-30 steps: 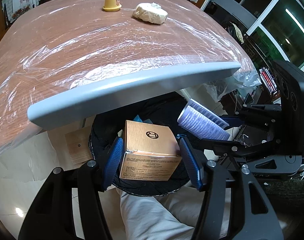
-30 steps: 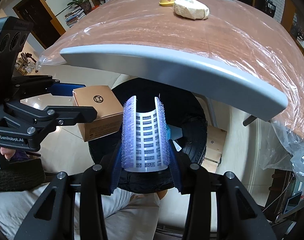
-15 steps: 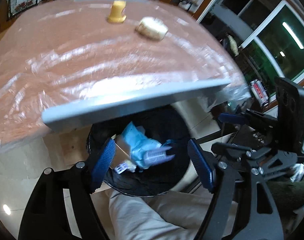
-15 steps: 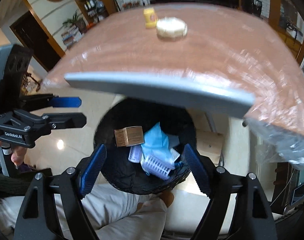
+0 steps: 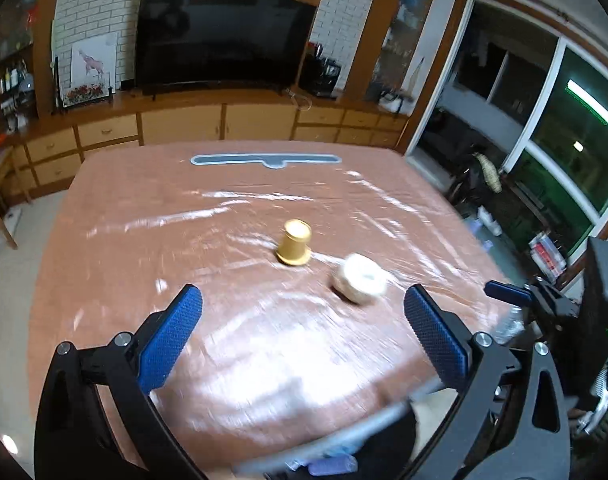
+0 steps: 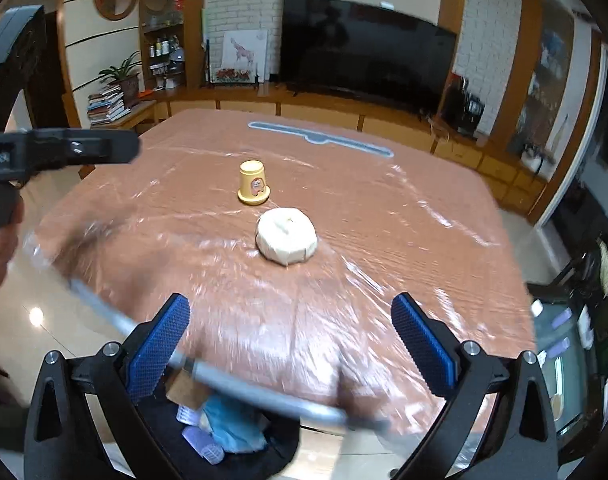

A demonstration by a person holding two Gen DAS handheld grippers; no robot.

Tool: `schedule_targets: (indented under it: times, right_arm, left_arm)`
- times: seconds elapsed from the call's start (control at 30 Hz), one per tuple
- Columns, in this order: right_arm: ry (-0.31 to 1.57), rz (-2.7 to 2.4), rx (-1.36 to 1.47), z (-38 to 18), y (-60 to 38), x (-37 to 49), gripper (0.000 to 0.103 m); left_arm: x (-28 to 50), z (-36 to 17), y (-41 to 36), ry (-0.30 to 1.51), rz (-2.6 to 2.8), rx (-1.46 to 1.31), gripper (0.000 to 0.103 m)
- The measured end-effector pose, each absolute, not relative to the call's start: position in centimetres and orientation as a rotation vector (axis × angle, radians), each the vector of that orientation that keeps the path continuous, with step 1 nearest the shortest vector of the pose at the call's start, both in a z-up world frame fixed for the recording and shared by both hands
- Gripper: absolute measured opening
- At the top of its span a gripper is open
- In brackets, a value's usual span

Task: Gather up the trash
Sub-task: 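Grasp the yellow cup with the left tool while the right tool grasps the white paper ball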

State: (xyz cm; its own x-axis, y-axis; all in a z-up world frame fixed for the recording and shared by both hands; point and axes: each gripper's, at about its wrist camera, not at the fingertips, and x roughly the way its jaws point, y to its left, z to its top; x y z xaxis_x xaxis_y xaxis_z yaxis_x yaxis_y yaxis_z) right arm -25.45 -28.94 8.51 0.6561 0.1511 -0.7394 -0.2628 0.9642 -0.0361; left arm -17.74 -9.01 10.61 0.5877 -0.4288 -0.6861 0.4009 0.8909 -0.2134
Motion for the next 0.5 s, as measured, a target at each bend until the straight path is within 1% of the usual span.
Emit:
schedule_targets:
  times: [0.1, 0.3, 0.37, 0.43, 0.47, 0.5]
  right_arm:
    - [0.885, 0.236, -0.102, 7.1, -28.8, -22.7, 0.099]
    - [0.94, 0.253, -0.055, 5.3, -27.6, -19.6, 0.088]
    - [0.949, 0.259, -0.043, 4.8, -27.1, -18.6, 0.084]
    - [0.961, 0.256, -0.034, 4.6, -26.8, -17.9, 0.081]
    - [0.967, 0.255, -0.027, 4.3, -26.5, -17.7, 0.081]
    - [0.978, 0.253, -0.017, 4.1, -26.4, -17.3, 0.079]
  left_arm:
    - [-14.7, 9.2, -10.3, 0.848, -0.483, 0.045, 0.101]
    - [-11.2, 6.7, -12.6, 0.895, -0.531, 0.113, 0.101]
    - [-10.5, 6.1, -13.0, 0.891, -0.543, 0.123, 0.097]
    - [-9.6, 5.7, -13.6, 0.901, -0.545, 0.138, 0.086]
    - [-9.0, 5.2, -13.8, 0.915, -0.551, 0.144, 0.083]
    - [-8.7, 5.0, -14.0, 0.926, -0.554, 0.146, 0.077]
